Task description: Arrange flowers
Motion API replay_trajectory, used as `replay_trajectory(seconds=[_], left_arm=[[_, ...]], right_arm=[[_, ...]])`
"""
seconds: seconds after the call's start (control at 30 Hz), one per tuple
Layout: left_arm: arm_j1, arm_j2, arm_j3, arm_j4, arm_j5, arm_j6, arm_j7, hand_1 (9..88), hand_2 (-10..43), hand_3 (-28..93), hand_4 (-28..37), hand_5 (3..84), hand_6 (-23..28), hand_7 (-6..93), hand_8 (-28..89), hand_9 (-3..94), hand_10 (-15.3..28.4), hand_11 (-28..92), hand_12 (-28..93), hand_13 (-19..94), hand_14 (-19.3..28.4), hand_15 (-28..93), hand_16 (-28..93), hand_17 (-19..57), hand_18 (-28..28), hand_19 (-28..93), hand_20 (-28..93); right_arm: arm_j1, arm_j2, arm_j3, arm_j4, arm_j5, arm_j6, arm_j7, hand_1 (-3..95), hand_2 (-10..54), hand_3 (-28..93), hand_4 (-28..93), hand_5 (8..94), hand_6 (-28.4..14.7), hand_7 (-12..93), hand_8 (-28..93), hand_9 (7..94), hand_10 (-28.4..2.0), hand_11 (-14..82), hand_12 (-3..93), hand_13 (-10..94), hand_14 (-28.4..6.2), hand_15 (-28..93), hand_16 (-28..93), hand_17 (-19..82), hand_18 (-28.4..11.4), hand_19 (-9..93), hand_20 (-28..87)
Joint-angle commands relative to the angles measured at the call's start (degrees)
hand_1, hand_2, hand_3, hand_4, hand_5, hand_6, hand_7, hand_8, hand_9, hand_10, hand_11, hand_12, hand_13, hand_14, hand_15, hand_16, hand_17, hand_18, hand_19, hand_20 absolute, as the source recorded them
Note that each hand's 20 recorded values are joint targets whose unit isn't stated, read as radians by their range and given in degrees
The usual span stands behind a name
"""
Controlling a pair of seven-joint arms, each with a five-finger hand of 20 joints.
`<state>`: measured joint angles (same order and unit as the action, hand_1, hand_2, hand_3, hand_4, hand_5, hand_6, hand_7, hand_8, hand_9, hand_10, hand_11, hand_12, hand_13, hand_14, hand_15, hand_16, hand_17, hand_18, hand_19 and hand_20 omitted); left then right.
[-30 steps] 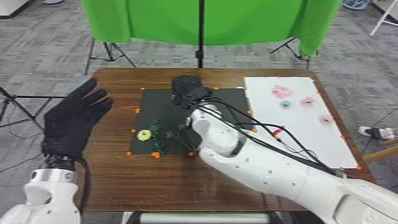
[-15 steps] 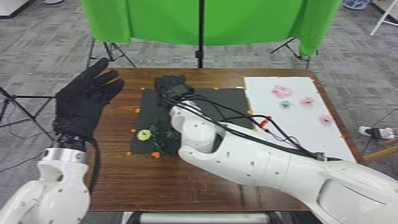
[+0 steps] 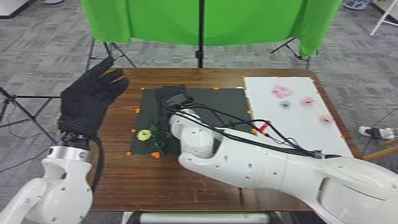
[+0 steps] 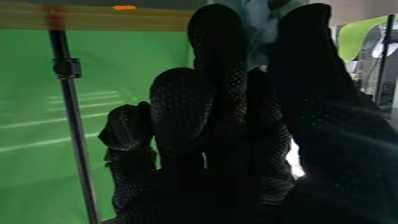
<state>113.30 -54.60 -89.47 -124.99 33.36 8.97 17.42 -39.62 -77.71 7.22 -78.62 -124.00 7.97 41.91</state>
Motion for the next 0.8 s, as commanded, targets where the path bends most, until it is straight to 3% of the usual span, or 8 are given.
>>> replay_trajectory(seconds=[0.03,0.23,0.33,0.57,0.67,0.7,0.73,0.8], left_arm=[[0.5,-0.48,-0.13,0.25,0.36,-0.93,-0.44,25.7,5.9,80,-21.2,41.3,11.5,13.9,-9,37.5,21.3,26,11,27,28.3,53,-9,-7.4,26.5,59,11],[1.5,-0.6,-0.36,0.19,0.33,-1.28,-0.39,25.8,6.0,80,-21.2,41.4,11.5,13.9,-9,37.4,21.1,26,11,27,28.3,54,-9,-7.4,26.4,59,11],[2.3,-0.58,-0.68,-0.09,0.29,-0.69,-0.52,25.8,5.9,81,-21.1,41.4,11.5,13.9,-9,37.6,21.2,27,11,27,28.3,54,-9,-7.4,26.4,59,11],[7.2,-1.87,-4.21,-1.7,0.52,0.4,-1.83,25.8,6.0,80,-21.3,41.4,11.5,13.9,-9,37.6,21.2,27,11,27,28.3,54,-9,-7.4,26.4,59,11],[9.6,-3.09,-5.68,-2.16,0.47,0.61,-1.8,25.8,6.0,80,-21.2,41.4,11.5,13.9,-9,37.6,21.2,27,11,27,28.2,54,-9,-7.4,26.4,59,11],[10.8,-3.38,-6.05,-2.57,0.31,1.35,-1.5,25.7,6.0,81,-21.1,41.4,11.5,13.9,-9,37.6,21.1,27,11,27,28.2,54,-9,-7.4,26.4,59,11],[11.9,-3.66,-6.45,-2.9,0.09,1.6,-1.18,25.8,6.0,81,-21.1,41.4,11.5,13.9,-9,37.6,21.2,27,11,27,28.2,54,-9,-7.4,26.4,59,11],[12.8,-3.84,-6.78,-3.0,-0.05,1.19,-0.84,25.7,5.9,81,-21.1,41.4,11.5,14.0,-9,37.6,21.2,27,11,27,28.2,54,-9,-7.4,26.4,59,11]], right_arm=[[0.9,-1.2,-0.7,-0.7,0.3,-1.2,0.7,55.8,-9.3,45,-28,70.1,6.5,14,-6,80.0,-9.3,39.0,19.3,66,-8.4,82,18,27,-22.1,93,60],[0.4,-1.3,0.0,-1.6,1.0,-3.5,1.9,57.4,-8.5,28,-25,58.8,6.3,14,-13,74.7,-10.2,40.6,18.5,63,-9.2,84,17,25,-21.2,93,61],[-0.4,-1.1,0.9,-1.9,0.3,-2.5,1.9,56.3,-8.2,27,-24,57.4,6.1,14,-13,74.1,-10.3,40.8,18.3,62,-9.4,84,16,25,-21.3,93,61],[-2.4,-0.4,5.8,-5.4,-1.5,3.3,1.8,54.7,-7.2,22,-21,56.1,5.0,14,-13,73.5,-10.6,41.2,17.7,62,-10.0,84,15,26,-21.9,93,62],[-1.5,1.8,6.7,-8.8,-1.7,6.6,4.3,51.9,-7.9,24,-21,56.3,4.2,14,-13,73.5,-10.7,41.6,17.6,62,-10.7,85,15,26,-22.4,93,63],[-0.4,3.3,5.9,-10.3,0.2,8.6,5.4,50.8,-8.3,27,-22,56.5,3.9,14,-13,73.5,-10.8,41.7,17.6,62,-10.8,85,15,27,-22.4,93,64],[-3.4,4.2,10.2,-11.9,-1.8,6.7,3.7,48.9,-9.2,32,-25,56.6,3.7,13,-13,73.5,-10.8,41.9,17.5,62,-11.0,85,15,27,-22.2,93,64],[-2.0,9.2,9.5,-14.8,-1.2,10.2,5.8,47.2,-9.4,37,-27,56.6,3.1,13,-13,73.2,-11.2,42.1,17.7,62,-11.3,85,15,27,-22.0,93,64]])
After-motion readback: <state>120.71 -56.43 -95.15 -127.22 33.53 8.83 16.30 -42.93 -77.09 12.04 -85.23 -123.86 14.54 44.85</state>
